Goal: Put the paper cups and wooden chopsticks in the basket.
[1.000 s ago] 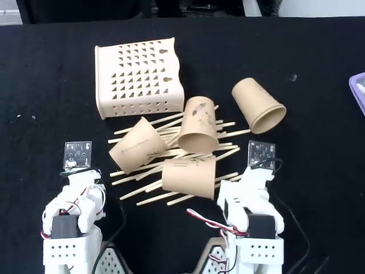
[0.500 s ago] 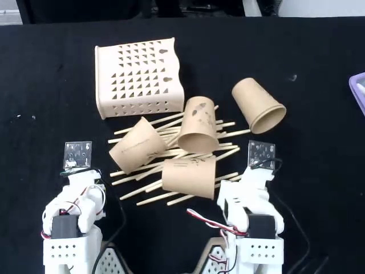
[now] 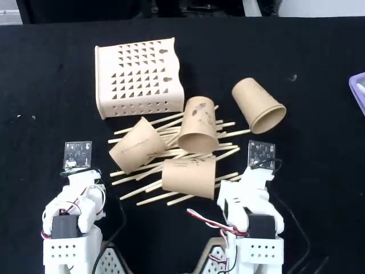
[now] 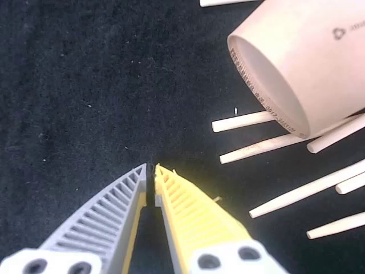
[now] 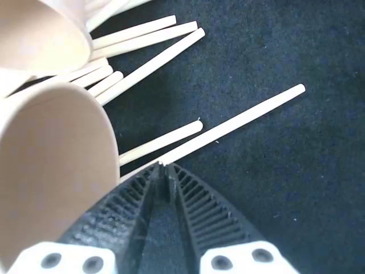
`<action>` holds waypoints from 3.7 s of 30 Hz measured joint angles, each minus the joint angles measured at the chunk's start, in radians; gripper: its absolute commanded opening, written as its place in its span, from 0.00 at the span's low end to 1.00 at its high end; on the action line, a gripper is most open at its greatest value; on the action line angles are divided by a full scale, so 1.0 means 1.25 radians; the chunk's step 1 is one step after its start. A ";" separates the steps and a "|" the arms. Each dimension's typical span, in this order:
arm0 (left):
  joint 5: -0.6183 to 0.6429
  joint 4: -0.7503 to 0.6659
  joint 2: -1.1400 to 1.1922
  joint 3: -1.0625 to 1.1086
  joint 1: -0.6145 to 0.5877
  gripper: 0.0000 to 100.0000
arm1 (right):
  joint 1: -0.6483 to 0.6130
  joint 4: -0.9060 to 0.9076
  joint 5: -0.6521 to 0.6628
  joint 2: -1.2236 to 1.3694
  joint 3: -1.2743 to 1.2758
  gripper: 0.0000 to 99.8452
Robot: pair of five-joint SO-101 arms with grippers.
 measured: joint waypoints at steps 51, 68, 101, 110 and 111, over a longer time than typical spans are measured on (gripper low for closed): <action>-0.002 -0.318 0.578 -0.703 -0.020 0.17 | 0.142 -0.249 0.292 0.203 -0.946 0.13; 0.134 -0.322 1.464 -1.146 -0.029 0.16 | -0.160 -0.428 0.234 0.840 -0.816 0.13; 0.137 -0.497 1.615 -1.259 -0.061 0.16 | -0.161 -0.227 0.059 1.543 -1.396 0.13; 0.137 -0.443 1.647 -1.291 -0.107 0.16 | -0.176 -0.225 0.059 1.544 -1.396 0.13; 0.137 -0.437 1.646 -1.291 -0.112 0.16 | -0.176 -0.216 0.059 1.544 -1.396 0.13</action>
